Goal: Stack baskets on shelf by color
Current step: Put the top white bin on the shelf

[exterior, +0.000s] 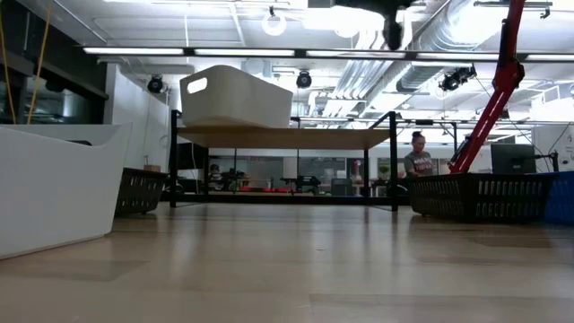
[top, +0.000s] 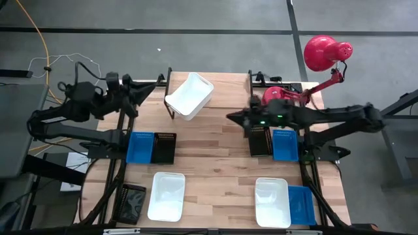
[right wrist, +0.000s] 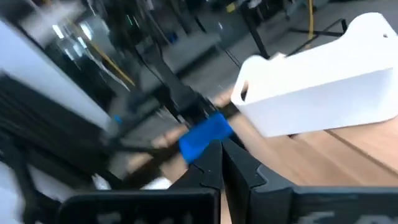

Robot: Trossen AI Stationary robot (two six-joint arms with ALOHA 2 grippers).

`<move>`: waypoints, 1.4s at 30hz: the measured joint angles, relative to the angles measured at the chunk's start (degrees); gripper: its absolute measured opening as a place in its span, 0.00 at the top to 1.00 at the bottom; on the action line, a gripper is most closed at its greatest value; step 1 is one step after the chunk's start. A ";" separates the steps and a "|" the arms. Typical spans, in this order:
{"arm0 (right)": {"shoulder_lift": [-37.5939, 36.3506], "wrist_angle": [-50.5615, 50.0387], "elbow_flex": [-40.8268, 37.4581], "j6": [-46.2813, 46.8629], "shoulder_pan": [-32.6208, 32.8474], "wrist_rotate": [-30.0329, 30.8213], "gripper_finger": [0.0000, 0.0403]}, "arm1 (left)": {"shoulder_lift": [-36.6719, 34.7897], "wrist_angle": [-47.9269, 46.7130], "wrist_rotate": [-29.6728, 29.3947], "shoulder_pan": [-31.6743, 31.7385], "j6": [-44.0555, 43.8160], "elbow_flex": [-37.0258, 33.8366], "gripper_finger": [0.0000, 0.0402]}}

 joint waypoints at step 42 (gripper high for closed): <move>41.99 -32.99 50.82 -28.78 -21.87 12.47 1.00 | -1.58 -21.00 5.13 -3.60 8.01 -0.09 1.00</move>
